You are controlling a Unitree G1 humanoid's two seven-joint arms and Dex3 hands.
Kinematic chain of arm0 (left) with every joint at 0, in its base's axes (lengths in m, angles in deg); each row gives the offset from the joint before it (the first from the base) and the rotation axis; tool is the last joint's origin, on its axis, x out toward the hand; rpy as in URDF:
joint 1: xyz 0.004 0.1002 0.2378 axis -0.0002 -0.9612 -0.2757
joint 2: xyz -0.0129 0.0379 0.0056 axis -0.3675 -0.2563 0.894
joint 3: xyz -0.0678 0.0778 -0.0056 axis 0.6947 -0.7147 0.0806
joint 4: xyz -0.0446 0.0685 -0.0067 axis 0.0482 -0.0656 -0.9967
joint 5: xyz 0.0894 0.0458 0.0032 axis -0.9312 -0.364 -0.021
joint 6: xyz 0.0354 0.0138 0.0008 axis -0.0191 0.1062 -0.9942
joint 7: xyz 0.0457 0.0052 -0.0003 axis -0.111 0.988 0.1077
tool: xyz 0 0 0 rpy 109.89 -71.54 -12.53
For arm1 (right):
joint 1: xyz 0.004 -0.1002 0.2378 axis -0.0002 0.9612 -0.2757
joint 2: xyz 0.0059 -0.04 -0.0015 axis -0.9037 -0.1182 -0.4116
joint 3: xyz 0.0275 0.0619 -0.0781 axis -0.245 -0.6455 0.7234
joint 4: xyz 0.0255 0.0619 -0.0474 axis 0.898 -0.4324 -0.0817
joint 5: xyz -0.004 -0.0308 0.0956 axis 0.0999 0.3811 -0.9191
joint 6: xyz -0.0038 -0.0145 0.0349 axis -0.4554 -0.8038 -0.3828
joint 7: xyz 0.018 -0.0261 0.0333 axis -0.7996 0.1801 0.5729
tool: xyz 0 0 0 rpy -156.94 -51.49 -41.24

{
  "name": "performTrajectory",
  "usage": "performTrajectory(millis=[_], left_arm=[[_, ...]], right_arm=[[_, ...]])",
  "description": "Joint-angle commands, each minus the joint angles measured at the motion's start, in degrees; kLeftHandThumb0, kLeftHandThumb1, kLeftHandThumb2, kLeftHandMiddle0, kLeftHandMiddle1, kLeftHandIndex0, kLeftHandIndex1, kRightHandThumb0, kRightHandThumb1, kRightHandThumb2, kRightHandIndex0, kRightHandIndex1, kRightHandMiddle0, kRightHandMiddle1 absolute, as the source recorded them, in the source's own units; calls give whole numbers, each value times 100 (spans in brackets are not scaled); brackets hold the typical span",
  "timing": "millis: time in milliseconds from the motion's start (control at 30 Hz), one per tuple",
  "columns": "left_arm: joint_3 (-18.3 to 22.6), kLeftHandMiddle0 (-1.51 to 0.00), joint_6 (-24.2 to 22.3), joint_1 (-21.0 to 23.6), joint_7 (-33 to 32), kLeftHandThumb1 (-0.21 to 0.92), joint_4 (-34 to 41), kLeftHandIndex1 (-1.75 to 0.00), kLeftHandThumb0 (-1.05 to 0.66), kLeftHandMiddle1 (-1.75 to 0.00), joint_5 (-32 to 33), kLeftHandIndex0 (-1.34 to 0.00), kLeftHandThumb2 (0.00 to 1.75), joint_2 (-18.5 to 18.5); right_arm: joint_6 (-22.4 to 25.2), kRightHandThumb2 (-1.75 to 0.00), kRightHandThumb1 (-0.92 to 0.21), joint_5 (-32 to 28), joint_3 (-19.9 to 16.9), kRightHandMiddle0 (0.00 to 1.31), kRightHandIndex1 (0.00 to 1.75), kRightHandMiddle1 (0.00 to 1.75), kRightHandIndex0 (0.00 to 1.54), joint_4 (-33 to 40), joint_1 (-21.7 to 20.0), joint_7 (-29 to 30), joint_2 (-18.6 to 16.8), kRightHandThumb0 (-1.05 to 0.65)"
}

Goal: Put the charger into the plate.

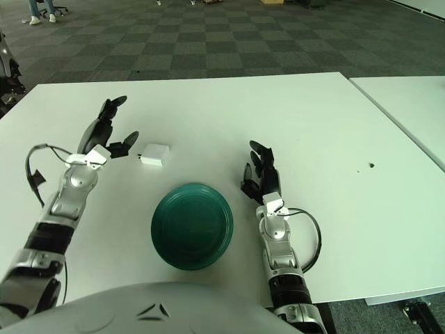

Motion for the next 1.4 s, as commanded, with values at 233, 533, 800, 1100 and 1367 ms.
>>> performTrajectory(millis=[233,533,800,1100,1367], left_arm=[[-1179,-1,566,1271,839,92,-1371,-34,-105,0,-987,0,51,-591],[-1772,0,1018,2000,1305,92,-2423,-55,-105,0,-1243,0,39,-634],[-2091,0,1360,2501,1920,92,-3497,-43,-105,0,-1045,0,33,-306],[-2242,0,1457,2984,2181,92,-4841,-39,-105,0,-981,0,31,199],[-2395,0,1700,3007,2113,92,-5167,-41,-105,0,-1051,0,40,208]], right_arm=[[367,-93,-92,293,297,0,2,78,37,-1080,564,126,-165,-82],[411,-93,-92,284,350,0,2,78,37,-982,624,185,-218,-81],[434,-92,-92,205,349,0,1,77,37,-915,700,201,-273,-81],[426,-90,-92,206,372,0,1,75,37,-868,763,227,-293,-81],[461,-90,-92,197,396,0,2,74,38,-799,811,243,-316,-81]])
